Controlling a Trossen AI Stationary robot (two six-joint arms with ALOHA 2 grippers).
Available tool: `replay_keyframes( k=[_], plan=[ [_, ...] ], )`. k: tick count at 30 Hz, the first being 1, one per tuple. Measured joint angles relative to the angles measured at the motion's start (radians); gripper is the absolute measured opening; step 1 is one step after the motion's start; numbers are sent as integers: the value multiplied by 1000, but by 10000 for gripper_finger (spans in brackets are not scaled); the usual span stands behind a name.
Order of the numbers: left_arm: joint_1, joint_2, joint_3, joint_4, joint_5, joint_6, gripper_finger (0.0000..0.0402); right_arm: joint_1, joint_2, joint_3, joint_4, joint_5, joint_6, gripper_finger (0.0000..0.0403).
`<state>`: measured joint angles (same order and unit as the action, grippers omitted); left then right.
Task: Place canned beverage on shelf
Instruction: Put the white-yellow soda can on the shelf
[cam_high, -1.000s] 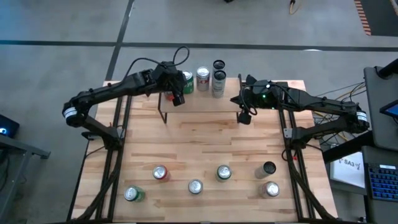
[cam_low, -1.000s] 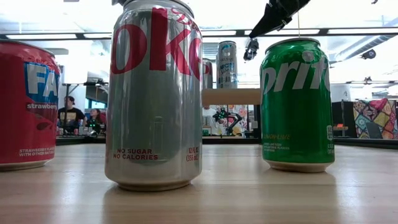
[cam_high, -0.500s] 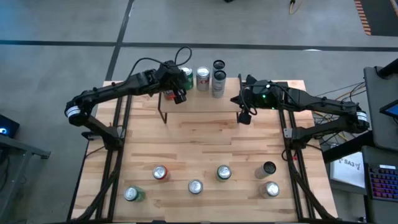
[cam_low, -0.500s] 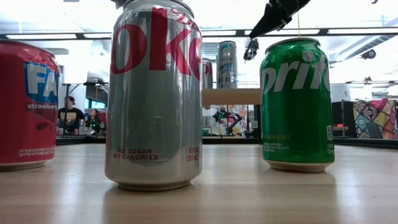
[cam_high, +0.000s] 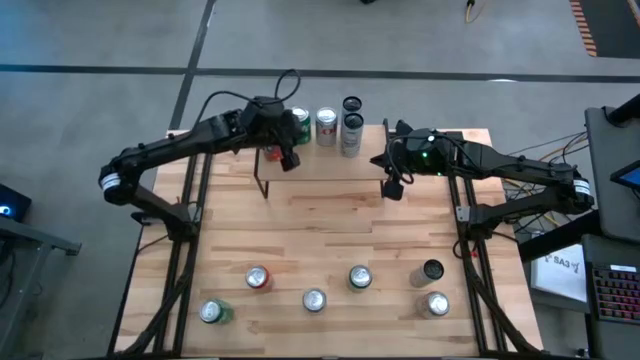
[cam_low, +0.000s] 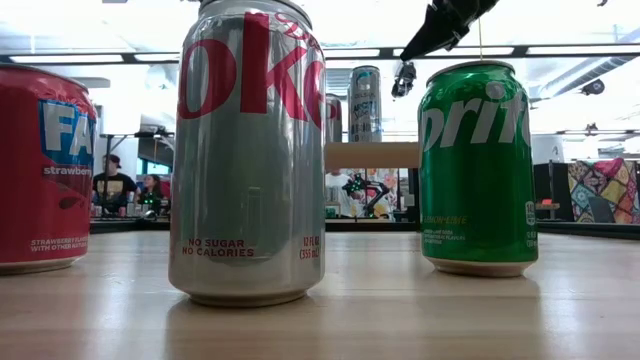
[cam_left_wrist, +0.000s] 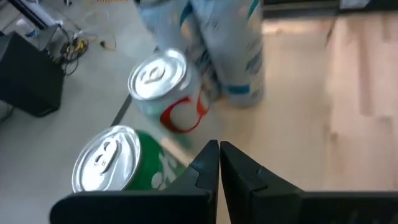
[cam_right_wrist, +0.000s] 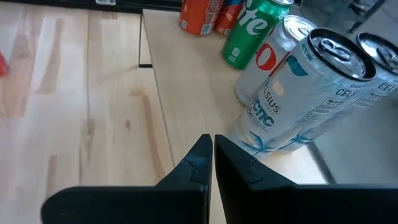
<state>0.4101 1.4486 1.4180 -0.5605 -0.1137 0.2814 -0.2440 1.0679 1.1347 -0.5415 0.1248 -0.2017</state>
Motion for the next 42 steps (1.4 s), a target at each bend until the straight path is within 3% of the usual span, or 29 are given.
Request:
replay_keyframes(
  k=[7, 16, 26, 35, 42],
  plan=[
    [-106, -94, -24, 18, 0, -64, 0, 12, 0, 0, 0, -80, 139, 9],
    [-303, -191, -187, 199, -14, -113, 0, 117, 3, 0, 10, -81, 267, 9],
    [-455, -267, -331, 340, -123, -187, 0, 257, 60, 0, 59, -80, 392, 9],
    [-536, -369, -500, 583, -124, -191, 0, 354, 123, 11, 58, -80, 552, 9],
    [-548, -452, -580, 638, -124, -201, 0, 438, 204, 74, 45, -85, 684, 9]
  ],
)
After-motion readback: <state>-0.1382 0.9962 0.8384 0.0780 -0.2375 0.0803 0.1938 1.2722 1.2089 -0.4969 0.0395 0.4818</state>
